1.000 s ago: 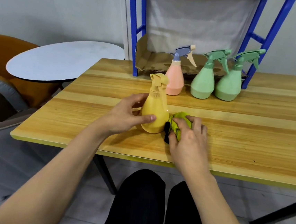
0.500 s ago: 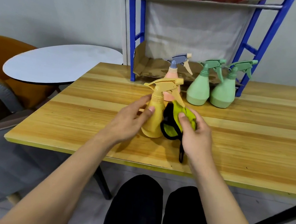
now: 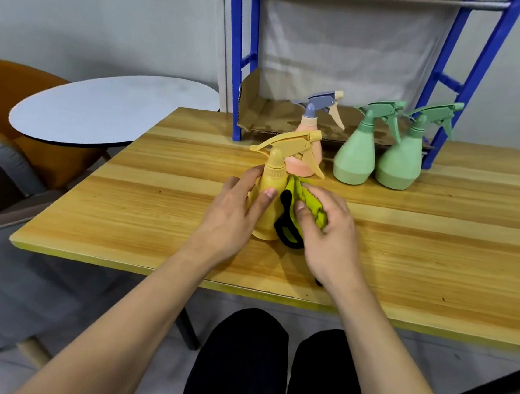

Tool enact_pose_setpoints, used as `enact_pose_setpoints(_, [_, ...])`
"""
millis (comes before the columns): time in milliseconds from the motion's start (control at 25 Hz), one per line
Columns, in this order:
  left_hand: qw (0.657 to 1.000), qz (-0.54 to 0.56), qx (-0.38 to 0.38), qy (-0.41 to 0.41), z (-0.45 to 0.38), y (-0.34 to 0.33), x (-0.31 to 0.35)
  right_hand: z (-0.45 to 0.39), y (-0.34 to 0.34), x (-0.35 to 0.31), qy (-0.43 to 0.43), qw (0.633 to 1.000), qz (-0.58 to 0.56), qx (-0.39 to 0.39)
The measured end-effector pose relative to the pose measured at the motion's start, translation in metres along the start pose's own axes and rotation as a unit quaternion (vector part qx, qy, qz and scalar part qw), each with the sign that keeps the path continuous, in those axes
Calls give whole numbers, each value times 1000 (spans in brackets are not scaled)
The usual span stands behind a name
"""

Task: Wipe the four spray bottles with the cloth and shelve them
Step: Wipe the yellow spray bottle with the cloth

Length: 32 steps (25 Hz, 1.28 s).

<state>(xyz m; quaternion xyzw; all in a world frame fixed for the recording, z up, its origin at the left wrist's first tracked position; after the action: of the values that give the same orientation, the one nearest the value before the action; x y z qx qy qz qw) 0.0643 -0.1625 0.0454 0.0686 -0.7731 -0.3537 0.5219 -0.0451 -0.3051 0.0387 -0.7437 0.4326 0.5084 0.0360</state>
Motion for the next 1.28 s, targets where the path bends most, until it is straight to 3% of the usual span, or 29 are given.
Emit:
enact_pose_setpoints(200, [998, 11, 62, 27, -9, 11, -10, 9, -14, 15, 48, 973, 201, -100])
enact_pose_setpoints(400, [989, -2, 144, 42, -37, 25, -14, -1, 1, 19, 59, 953, 297, -29])
enact_pose_setpoints(600, [977, -28, 180, 109, -96, 12, -20, -2, -10, 30, 81, 947, 307, -46])
enact_pose_setpoints(920, [968, -36, 204, 143, -161, -12, -15, -22, -15, 48, 64, 950, 299, -67])
enact_pose_setpoints(1120, [976, 2, 156, 153, -163, -13, -21, -21, -13, 48, 54, 955, 280, -80])
enact_pose_setpoints(1280, [978, -17, 132, 163, -114, -6, -28, -20, -8, 46, 23, 970, 219, -100])
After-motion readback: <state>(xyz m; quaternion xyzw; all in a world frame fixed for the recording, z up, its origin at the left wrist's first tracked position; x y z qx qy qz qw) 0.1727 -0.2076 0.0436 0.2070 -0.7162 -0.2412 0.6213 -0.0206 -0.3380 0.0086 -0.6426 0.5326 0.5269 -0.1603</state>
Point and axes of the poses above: each hand's wrist, its own z-axis away from the middle knuckle, its own y-axis out of the back of the hand, x = y × z, the point moved 8 cm from there along -z, towards the middle knuckle, and after that the axes turned 11 degrees about y, right-handed, at the moved point
